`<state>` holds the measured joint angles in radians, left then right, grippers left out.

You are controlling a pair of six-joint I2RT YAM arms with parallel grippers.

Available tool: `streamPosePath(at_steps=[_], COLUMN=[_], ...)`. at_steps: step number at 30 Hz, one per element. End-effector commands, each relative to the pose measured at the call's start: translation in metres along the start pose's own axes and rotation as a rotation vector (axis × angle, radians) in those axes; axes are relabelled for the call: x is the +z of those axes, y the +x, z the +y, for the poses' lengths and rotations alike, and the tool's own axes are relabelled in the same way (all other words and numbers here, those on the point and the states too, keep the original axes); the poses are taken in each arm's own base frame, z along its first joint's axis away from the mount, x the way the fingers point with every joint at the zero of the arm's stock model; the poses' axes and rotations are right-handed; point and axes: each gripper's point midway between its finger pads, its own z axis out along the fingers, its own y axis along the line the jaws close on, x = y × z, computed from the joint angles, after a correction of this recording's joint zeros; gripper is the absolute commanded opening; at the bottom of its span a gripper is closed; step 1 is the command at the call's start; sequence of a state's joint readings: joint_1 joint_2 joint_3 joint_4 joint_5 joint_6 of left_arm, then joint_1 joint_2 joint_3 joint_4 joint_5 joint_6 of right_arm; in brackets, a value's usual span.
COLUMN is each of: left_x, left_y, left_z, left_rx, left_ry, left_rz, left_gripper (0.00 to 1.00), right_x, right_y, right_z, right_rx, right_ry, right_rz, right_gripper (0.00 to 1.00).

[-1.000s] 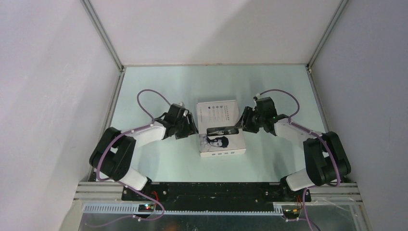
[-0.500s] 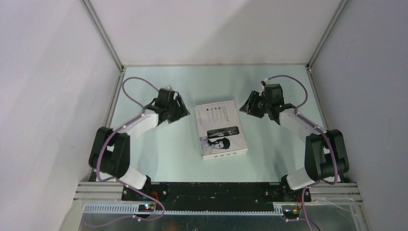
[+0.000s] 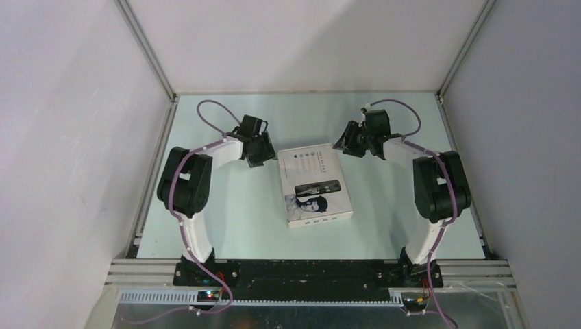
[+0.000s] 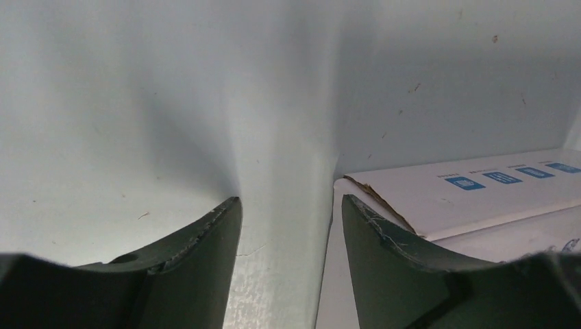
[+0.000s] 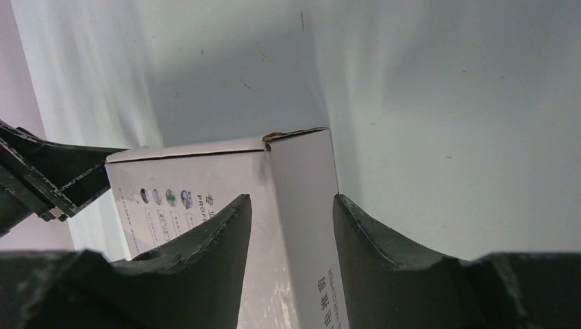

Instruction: Sort the hair-cutting tools

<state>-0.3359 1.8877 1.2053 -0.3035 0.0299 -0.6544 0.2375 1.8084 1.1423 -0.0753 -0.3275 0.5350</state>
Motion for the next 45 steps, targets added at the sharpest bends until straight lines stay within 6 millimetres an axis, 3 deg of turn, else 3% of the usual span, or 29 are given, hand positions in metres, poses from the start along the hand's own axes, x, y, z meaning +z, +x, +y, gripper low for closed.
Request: streamPosePath(at_steps=[1, 8, 12, 17, 20, 21, 25, 27, 29, 33, 40, 45], left_x=[0.003, -0.006, -0.029, -0.054, -0.068, -0.076, -0.085, -0.093, -0.094, -0.093, -0.081, -0.08], left_y=[-0.009, -0.009, -0.012, 0.003, 0.029, 0.035, 0.092, 0.11, 0.139, 0.17, 0.181, 0.172], left_z=[-0.015, -0.046, -0.039, -0.021, -0.007, -0.011, 0.003, -0.003, 0.005, 0.015, 0.004, -0.011], left_rx=[0.004, 0.001, 0.015, 0.013, 0.024, 0.039, 0.077, 0.096, 0.119, 0.126, 0.133, 0.115], left_ry=[0.052, 0.16, 0.146, 0.122, 0.114, 0.134, 0.149, 0.188, 0.187, 0.182, 0.211, 0.238], left_rz=[0.003, 0.012, -0.041, -0.066, -0.05, -0.05, 0.039, 0.061, 0.11, 0.156, 0.171, 0.143], left_gripper=[0.63, 0.65, 0.68, 0.71, 0.71, 0.71, 0.71, 0.71, 0.71, 0.71, 0.7, 0.7], right_x=[0.01, 0.016, -0.007, -0.041, -0.063, -0.067, -0.09, -0.107, -0.115, -0.121, -0.11, -0.112], right_y=[-0.011, -0.008, -0.022, -0.011, 0.009, 0.014, 0.057, 0.069, 0.086, 0.115, 0.147, 0.145], right_z=[0.025, 0.046, 0.043, 0.031, 0.022, 0.02, 0.002, 0.004, 0.001, -0.002, 0.013, 0.017], right_rx=[-0.013, -0.014, -0.022, -0.032, -0.01, -0.002, 0.029, 0.029, 0.033, 0.031, 0.021, 0.016], right_ry=[-0.102, -0.182, -0.14, -0.065, -0.032, -0.025, 0.011, 0.004, 0.005, 0.011, -0.047, -0.055], right_rz=[-0.009, 0.02, -0.016, -0.018, -0.013, -0.01, 0.025, 0.005, 0.017, 0.041, 0.096, 0.076], right_gripper=[0.51, 0.5, 0.51, 0.55, 0.56, 0.56, 0.56, 0.57, 0.57, 0.57, 0.57, 0.57])
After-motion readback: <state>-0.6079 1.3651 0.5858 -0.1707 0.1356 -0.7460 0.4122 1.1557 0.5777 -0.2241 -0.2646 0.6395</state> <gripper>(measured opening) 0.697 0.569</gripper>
